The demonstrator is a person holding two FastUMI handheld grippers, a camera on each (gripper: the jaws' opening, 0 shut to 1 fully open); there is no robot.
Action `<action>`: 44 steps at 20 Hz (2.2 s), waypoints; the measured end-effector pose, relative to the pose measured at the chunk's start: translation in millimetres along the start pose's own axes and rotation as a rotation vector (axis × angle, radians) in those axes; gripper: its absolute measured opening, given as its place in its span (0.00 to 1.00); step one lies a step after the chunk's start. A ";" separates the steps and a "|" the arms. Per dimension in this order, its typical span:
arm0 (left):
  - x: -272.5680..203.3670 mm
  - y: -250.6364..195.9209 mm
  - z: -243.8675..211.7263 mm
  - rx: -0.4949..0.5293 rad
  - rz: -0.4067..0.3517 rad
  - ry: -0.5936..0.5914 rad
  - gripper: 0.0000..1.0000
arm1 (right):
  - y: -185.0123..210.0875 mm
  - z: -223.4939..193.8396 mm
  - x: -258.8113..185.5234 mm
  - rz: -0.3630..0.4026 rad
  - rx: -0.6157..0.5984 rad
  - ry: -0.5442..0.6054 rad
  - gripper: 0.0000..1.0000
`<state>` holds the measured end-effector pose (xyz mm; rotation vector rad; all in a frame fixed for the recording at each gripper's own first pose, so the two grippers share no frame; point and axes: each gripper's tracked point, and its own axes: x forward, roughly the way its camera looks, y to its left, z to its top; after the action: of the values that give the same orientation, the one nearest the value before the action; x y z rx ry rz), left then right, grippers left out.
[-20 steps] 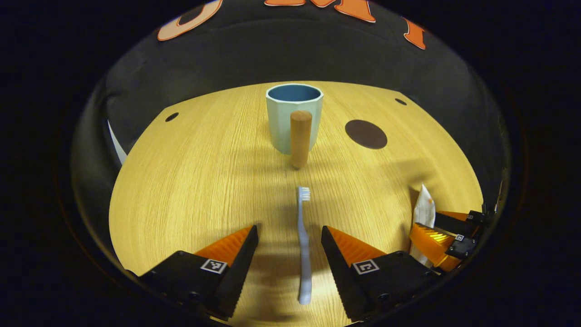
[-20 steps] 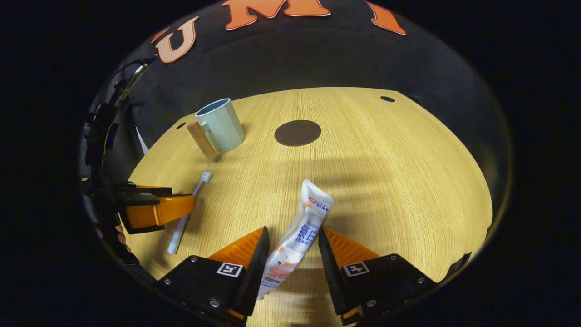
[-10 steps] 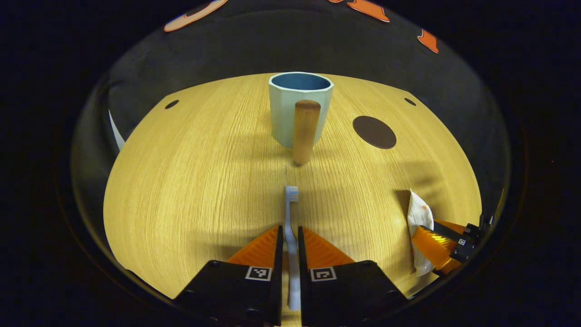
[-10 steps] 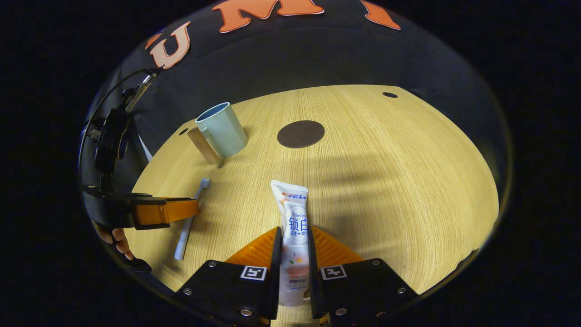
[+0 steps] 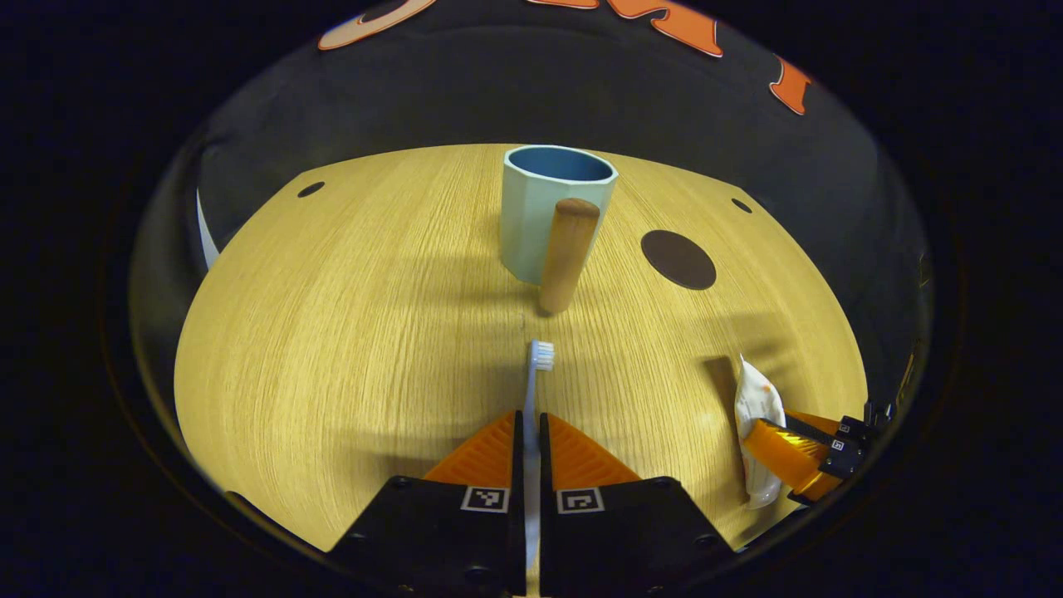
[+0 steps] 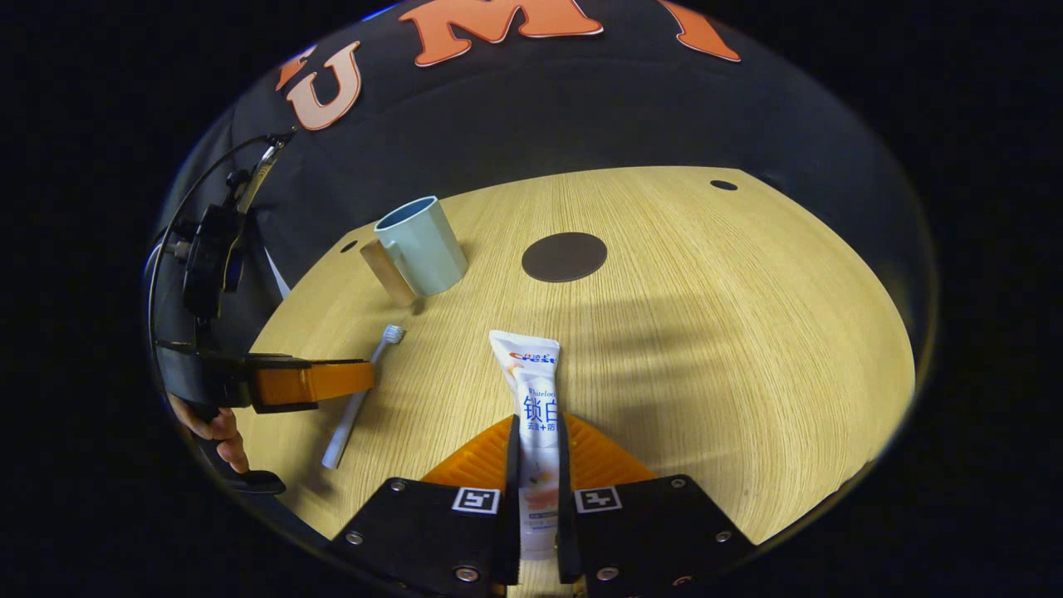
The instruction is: Put the toothbrush and toothpaste on the desktop into the cup, then pick up the cup and place it on the coaster on the desktop.
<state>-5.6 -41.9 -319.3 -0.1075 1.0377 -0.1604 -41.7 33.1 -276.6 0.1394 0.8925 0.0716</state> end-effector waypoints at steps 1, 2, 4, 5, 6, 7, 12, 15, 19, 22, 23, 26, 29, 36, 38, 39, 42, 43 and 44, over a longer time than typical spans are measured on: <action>-1.6 6.2 1.1 0.003 0.006 -0.022 0.06 | 0.0 0.4 -0.9 0.004 -0.004 -0.014 0.18; -1.6 10.5 4.5 0.007 0.007 -0.043 0.06 | 0.7 2.8 -2.3 0.012 -0.005 -0.026 0.18; -1.7 14.9 9.8 0.016 0.006 -0.087 0.06 | 2.4 10.7 -7.4 0.028 -0.005 -0.055 0.18; -1.1 10.6 8.5 0.018 -0.010 -0.110 0.06 | 2.0 15.7 -12.4 0.028 -0.009 -0.068 0.19; -2.9 10.9 12.5 0.023 -0.020 -0.144 0.06 | 1.9 21.1 -16.7 0.028 -0.014 -0.083 0.18; -1.9 15.6 15.9 0.033 -0.007 -0.176 0.06 | 2.7 27.5 -20.3 0.034 -0.015 -0.104 0.18; -14.6 34.7 34.1 0.046 0.003 -0.334 0.06 | 4.4 53.3 -37.7 0.052 -0.015 -0.184 0.18; -23.8 39.6 51.6 0.046 0.000 -0.394 0.06 | 6.5 70.1 -53.1 0.067 -0.019 -0.238 0.18; -43.4 36.6 85.2 0.047 -0.002 -0.456 0.06 | 11.9 104.5 -76.5 0.080 -0.042 -0.297 0.18; -50.3 33.7 106.0 0.043 -0.015 -0.489 0.06 | 12.2 126.9 -87.9 0.077 -0.059 -0.335 0.18; -53.1 33.5 112.6 0.041 -0.018 -0.499 0.06 | 12.5 133.0 -88.6 0.077 -0.062 -0.342 0.18; -58.4 30.5 135.3 0.035 -0.031 -0.533 0.06 | 11.2 151.5 -89.5 0.076 -0.070 -0.365 0.18; -57.0 27.0 158.8 0.043 -0.039 -0.558 0.06 | 12.0 169.0 -90.7 0.082 -0.074 -0.390 0.18; -37.0 11.8 226.0 0.117 -0.034 -0.637 0.07 | 13.6 214.6 -77.7 0.074 -0.085 -0.443 0.18; -29.5 3.9 238.2 0.121 -0.051 -0.661 0.06 | 12.3 223.5 -72.7 0.068 -0.089 -0.456 0.18; -25.2 0.2 242.8 0.121 -0.063 -0.671 0.06 | 11.8 227.7 -70.3 0.065 -0.088 -0.462 0.18; -11.9 -10.6 253.9 0.124 -0.096 -0.695 0.06 | 15.4 234.2 -61.0 0.061 -0.090 -0.461 0.18; -9.9 -12.0 255.9 0.128 -0.101 -0.704 0.06 | 16.5 234.3 -58.2 0.063 -0.090 -0.460 0.18; -6.0 -13.4 257.5 0.126 -0.107 -0.705 0.06 | 17.5 235.9 -56.8 0.066 -0.089 -0.463 0.18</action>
<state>212.6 -50.7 -182.1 -0.0944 0.3177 -0.2610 106.7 22.1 -84.2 0.0965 0.4214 0.1339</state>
